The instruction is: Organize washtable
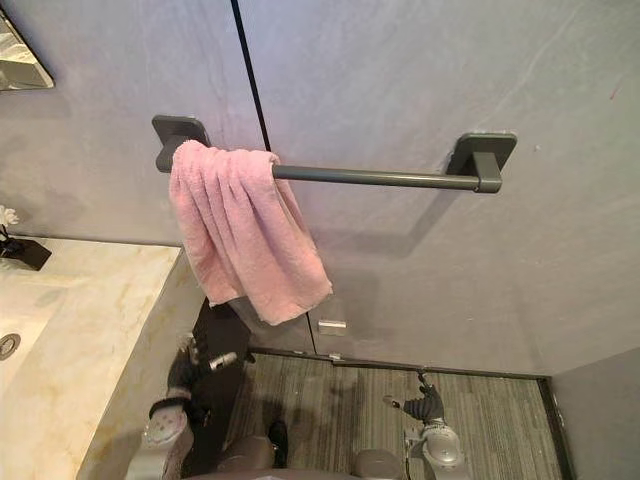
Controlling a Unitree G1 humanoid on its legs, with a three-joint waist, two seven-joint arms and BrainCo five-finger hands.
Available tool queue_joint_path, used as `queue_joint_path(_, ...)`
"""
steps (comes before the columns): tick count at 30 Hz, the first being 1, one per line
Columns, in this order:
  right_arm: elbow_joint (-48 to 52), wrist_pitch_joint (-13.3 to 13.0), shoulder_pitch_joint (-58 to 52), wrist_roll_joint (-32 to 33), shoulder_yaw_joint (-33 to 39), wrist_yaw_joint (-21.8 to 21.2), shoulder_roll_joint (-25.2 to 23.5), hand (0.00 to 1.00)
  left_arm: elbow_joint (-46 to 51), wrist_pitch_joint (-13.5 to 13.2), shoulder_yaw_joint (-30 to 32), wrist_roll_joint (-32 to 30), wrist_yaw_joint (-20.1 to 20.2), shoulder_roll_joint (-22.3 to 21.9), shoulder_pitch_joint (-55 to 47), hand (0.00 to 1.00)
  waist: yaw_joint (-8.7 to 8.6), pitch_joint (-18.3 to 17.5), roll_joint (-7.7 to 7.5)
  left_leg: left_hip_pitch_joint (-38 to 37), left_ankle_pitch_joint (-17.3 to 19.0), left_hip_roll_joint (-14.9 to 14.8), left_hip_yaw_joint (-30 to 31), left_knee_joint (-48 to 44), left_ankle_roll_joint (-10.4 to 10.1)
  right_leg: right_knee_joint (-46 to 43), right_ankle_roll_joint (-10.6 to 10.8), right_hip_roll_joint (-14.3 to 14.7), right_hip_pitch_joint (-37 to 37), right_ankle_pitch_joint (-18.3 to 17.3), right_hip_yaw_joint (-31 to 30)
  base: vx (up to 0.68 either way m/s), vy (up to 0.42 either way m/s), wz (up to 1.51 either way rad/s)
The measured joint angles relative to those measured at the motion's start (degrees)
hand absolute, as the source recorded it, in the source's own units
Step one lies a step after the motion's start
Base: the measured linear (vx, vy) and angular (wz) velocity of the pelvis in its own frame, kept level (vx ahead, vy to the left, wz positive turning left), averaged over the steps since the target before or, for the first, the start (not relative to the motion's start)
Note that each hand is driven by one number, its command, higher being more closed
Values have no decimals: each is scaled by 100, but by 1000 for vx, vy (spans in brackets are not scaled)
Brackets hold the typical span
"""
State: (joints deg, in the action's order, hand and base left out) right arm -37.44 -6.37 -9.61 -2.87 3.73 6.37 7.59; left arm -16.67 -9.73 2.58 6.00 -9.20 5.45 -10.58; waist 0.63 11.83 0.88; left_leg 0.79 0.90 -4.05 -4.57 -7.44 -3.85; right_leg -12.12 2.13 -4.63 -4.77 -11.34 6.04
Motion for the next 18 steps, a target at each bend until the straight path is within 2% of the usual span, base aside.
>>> queue_joint_path(5,2,-4,-78,-4,-13,-13,73,0,398,-138,15,-104,-332,0,164,0,-76,-177,63,-136,-129,17,-7,335,11,304,21,45,-107,163,-20,4,-8,-3)
queue_joint_path(6,2,-4,-80,-5,-31,-22,70,0,399,-138,15,-221,-391,4,221,0,-133,-206,48,-168,-131,27,-10,355,15,369,29,51,-158,187,-20,0,0,0)
queue_joint_path(10,3,-4,-79,-7,-41,-37,71,0,429,-134,-28,-581,-632,121,530,0,-143,-230,17,-321,-183,37,-120,521,40,451,46,58,-211,246,-134,1,1,-13)
queue_joint_path(16,15,-3,-66,-7,-215,-111,99,0,429,-114,-135,-896,-727,409,953,0,-197,-285,-36,-422,-297,41,-265,757,88,676,64,71,-233,438,-284,-20,10,-15)
queue_joint_path(17,29,-3,-84,-8,-220,-136,101,0,424,-73,-140,-897,-722,431,939,100,-198,-287,-39,-461,-307,43,-314,795,91,704,70,68,-234,462,-316,-38,16,-22)
queue_joint_path(18,31,-2,-87,-9,-240,-148,109,0,419,-49,-184,-905,-705,462,938,100,-186,-291,-43,-499,-336,50,-345,851,98,733,72,66,-236,484,-330,-46,15,-15)
